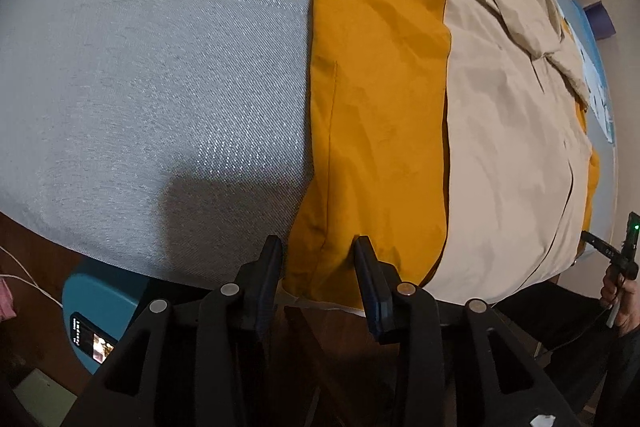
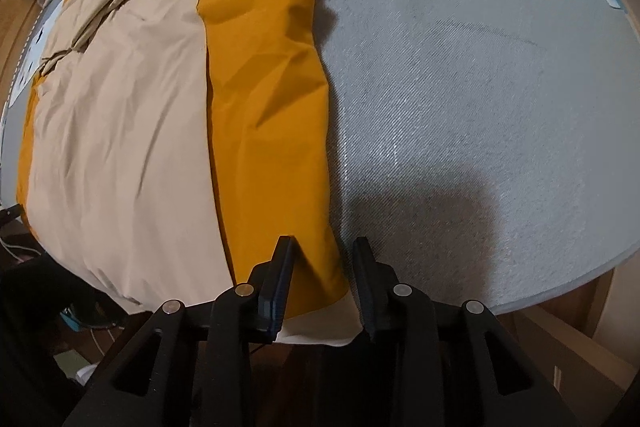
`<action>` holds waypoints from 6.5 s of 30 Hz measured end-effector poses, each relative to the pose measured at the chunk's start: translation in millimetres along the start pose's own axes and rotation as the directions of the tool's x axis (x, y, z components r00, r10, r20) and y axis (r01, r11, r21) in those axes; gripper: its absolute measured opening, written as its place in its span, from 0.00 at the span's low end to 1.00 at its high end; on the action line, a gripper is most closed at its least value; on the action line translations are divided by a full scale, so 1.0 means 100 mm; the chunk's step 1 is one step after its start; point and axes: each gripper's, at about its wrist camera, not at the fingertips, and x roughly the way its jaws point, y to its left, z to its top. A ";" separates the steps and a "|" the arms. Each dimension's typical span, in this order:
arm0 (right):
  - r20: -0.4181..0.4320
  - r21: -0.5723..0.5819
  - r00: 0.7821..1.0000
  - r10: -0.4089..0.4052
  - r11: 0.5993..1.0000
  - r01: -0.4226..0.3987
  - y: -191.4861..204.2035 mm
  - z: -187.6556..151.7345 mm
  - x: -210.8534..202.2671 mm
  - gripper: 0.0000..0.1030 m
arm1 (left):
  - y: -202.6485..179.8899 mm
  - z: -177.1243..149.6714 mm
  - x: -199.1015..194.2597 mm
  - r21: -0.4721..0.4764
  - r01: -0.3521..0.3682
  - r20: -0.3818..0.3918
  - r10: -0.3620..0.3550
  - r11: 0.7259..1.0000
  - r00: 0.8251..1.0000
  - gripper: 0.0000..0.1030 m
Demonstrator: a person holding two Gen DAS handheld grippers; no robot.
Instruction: Fold large clothes
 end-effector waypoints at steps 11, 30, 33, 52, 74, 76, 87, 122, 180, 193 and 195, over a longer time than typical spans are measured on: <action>-0.024 -0.053 1.000 -0.019 0.998 0.017 0.11 -0.06 0.04 0.31 | -0.17 -0.07 0.13 0.050 -0.042 -0.029 0.044 0.998 0.999 0.33; 0.183 -0.170 0.970 0.158 0.977 -0.127 0.43 -0.22 -0.82 0.02 | -0.92 -0.61 -0.59 0.357 -0.006 0.129 -0.043 0.934 0.991 0.01; 0.235 -0.190 0.950 0.204 0.968 -0.161 0.44 -0.30 -1.13 0.02 | -0.84 -0.61 -0.85 0.375 0.025 0.159 -0.090 0.927 0.983 0.01; 0.429 -0.114 0.806 0.408 0.910 -0.400 -0.15 -1.06 -2.04 0.02 | -0.50 -0.30 -1.56 0.354 0.187 0.307 -0.302 0.916 0.902 0.01; 0.409 0.298 0.911 0.059 0.935 -0.194 -0.21 1.69 -0.39 0.02 | -0.49 1.81 -0.47 -0.180 0.148 0.362 -0.075 0.972 0.929 0.03; 0.397 0.314 0.916 0.054 0.930 -0.191 -0.21 1.77 -0.35 0.02 | -0.42 1.81 -0.49 -0.199 0.141 0.369 -0.059 0.970 0.928 0.04; 0.442 0.341 0.897 0.007 0.924 -0.175 -0.17 1.57 -0.58 0.07 | -0.30 1.52 -0.62 -0.235 0.152 0.412 -0.043 0.960 0.910 0.07; 0.445 0.094 0.880 -0.169 0.985 0.142 0.54 1.51 -0.52 0.20 | -1.27 1.73 -0.04 0.125 -0.307 0.286 0.262 0.943 0.922 0.53; 0.385 -0.114 0.921 0.056 0.993 -0.012 1.00 1.67 -0.37 0.06 | -1.02 1.80 -0.40 0.258 -0.129 0.270 0.057 0.957 0.961 0.30; 0.348 -0.238 0.935 0.064 0.971 0.022 1.35 1.62 -0.16 0.06 | -1.71 1.67 0.12 0.392 -0.245 0.290 0.133 0.887 0.948 0.30; 0.369 -0.210 0.927 0.060 0.977 0.020 1.36 1.68 -0.16 0.06 | -1.81 1.78 0.09 0.362 -0.237 0.328 0.115 0.902 0.937 0.30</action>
